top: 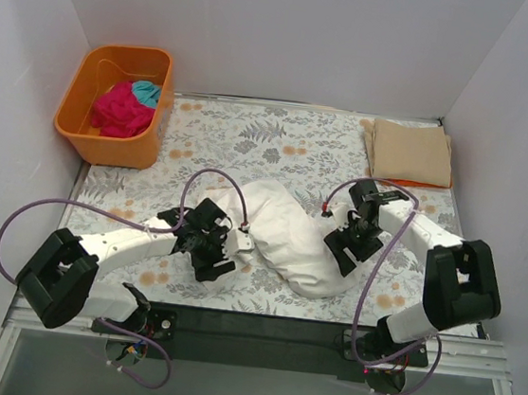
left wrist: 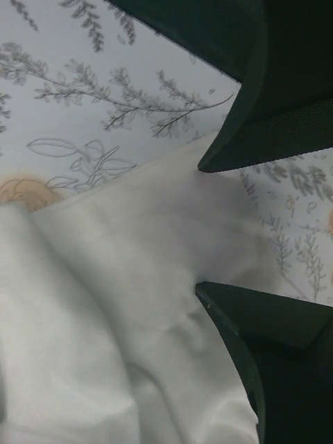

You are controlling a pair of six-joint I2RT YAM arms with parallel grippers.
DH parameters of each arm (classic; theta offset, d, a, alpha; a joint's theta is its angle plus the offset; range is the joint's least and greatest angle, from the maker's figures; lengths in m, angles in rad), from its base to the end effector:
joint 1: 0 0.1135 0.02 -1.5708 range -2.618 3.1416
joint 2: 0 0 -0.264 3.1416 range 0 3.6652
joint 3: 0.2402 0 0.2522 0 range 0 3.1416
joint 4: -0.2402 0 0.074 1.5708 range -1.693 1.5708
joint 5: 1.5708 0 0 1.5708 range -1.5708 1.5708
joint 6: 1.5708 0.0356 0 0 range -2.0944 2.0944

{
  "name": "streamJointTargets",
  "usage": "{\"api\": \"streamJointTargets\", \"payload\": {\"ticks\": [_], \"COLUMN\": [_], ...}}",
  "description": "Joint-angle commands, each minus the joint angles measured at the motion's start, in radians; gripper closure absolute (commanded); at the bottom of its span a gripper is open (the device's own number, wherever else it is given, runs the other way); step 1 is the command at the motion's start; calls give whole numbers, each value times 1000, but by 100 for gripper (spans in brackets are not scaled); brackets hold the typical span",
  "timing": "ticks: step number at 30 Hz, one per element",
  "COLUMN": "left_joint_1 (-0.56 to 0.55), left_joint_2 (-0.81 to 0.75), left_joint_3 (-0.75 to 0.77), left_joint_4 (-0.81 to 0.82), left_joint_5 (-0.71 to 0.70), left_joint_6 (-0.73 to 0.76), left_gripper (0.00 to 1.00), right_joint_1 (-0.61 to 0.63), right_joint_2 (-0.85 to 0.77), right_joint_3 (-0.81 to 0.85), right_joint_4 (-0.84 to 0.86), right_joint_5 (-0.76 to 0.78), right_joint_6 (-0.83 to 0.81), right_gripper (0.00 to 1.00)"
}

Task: Fold and stack the t-shirts
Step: Flatten the tshirt out

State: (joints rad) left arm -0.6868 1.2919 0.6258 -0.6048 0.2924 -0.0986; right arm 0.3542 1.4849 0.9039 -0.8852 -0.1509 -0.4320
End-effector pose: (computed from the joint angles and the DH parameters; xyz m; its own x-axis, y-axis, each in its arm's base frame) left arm 0.1550 -0.1404 0.1598 -0.8014 0.5353 -0.2669 0.5970 0.7428 -0.3031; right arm 0.2293 0.0905 0.1836 -0.6974 -0.6992 -0.1574 -0.7153 0.6927 0.0921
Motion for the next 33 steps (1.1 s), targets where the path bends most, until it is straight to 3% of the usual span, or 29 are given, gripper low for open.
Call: {"api": "streamJointTargets", "payload": {"ticks": [1, 3, 5, 6, 7, 9, 14, 17, 19, 21, 24, 26, 30, 33], "left_joint_1": [-8, -8, -8, -8, -5, 44, 279, 319, 320, 322, 337, 357, 388, 438], "left_joint_2": [26, 44, 56, 64, 61, 29, -35, -113, -134, -118, -73, -43, 35, 108], "left_joint_3": [-35, -41, -44, -43, -44, -17, 167, 232, 274, 305, 354, 408, 575, 681], "left_joint_4": [115, 148, 157, 155, 155, 119, -128, -219, -243, -262, -250, -228, -170, -87], "left_joint_5": [-116, -162, -190, -205, -226, -204, 157, 220, 246, 270, 284, 297, 366, 308], "left_joint_6": [20, 20, 14, 8, -3, -13, -1, -4, -22, -79, -127, -193, -347, -473], "left_gripper": [42, 46, 64, 71, 86, 100, 100, 100, 100, 100, 100, 100, 100, 100], "right_joint_1": [2, 0, 0, -3, -17, -52, -95, -96, -95, -90, -64, -6, 77, 100], "right_joint_2": [83, 147, 190, 234, 253, 296, 282, 197, 108, 16, -99, -135, -131, -83], "right_joint_3": [33, 44, 72, 90, 151, 229, 478, 509, 501, 446, 356, 256, 141, 90], "right_joint_4": [81, 112, 170, 184, 202, 210, 215, 198, 134, 82, 13, 0, 18, 80], "right_joint_5": [103, 134, 230, 264, 302, 316, 341, 275, 167, 85, -22, -30, -42, -52], "right_joint_6": [13, 15, 21, 19, 18, 16, -19, -60, -77, -118, -161, -166, -136, -116], "right_gripper": [36, 61, 90, 98, 99, 99, 99, 51, 38, 37, 47, 48, 37, 33]}}
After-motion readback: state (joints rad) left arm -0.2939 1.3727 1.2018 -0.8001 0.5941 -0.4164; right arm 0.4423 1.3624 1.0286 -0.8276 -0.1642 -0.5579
